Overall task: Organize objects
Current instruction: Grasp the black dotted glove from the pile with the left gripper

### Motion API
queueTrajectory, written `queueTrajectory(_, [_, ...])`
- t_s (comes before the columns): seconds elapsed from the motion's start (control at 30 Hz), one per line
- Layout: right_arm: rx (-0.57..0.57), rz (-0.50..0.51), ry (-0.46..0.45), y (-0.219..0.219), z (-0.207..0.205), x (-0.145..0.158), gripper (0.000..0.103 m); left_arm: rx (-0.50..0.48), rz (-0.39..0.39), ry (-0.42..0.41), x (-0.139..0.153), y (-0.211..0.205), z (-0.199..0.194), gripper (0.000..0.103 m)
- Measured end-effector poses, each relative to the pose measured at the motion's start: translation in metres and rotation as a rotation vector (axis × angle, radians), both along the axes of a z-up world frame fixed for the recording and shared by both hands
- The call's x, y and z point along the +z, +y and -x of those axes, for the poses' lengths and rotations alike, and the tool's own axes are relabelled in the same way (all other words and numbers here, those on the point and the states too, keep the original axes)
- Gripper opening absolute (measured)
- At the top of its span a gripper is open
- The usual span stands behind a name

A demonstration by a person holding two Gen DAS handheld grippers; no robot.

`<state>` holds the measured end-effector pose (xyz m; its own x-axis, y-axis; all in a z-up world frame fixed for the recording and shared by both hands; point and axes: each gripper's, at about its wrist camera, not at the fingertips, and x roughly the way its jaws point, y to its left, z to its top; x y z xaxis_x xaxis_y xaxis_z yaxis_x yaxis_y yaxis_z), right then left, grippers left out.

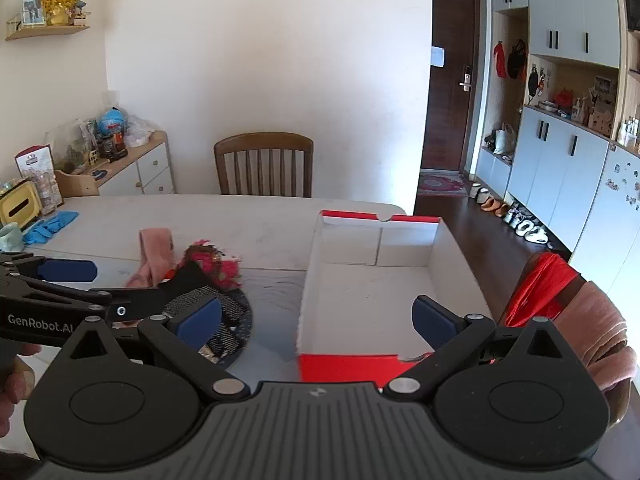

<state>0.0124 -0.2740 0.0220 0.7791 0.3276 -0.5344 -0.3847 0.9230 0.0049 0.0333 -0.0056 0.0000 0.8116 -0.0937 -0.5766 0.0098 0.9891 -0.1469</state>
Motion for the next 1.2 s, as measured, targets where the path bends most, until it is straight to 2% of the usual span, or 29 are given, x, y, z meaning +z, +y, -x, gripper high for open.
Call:
queueTrajectory(0.17, [-0.008,0.026,0.018,-0.011,-0.025,-0.007,0.102,0.049,-0.011,0.032,-0.007,-0.001,-0.017,0.102])
queueTrajectory(0.33, [-0.004,0.043,0.042,-0.028,-0.053,-0.015,0.102,0.124,-0.062,0.051,-0.018,-0.002,-0.038,0.102])
queueTrajectory(0.53, [-0.028,0.062,0.082,-0.057,-0.09,-0.026,0.102,0.203,-0.064,0.108,-0.036,0.005,-0.06,0.102])
queueTrajectory(0.77, [-0.042,0.077,0.14,-0.087,-0.129,-0.046,0.102,0.301,-0.091,0.198,-0.065,0.011,-0.092,0.101])
queueTrajectory(1.03, [-0.037,0.091,0.186,-0.109,-0.164,-0.062,0.102,0.345,-0.125,0.313,-0.099,0.011,-0.134,0.101])
queueTrajectory(1.2, [-0.026,0.106,0.212,-0.115,-0.179,-0.073,0.102,0.378,-0.169,0.361,-0.115,0.005,-0.144,0.094])
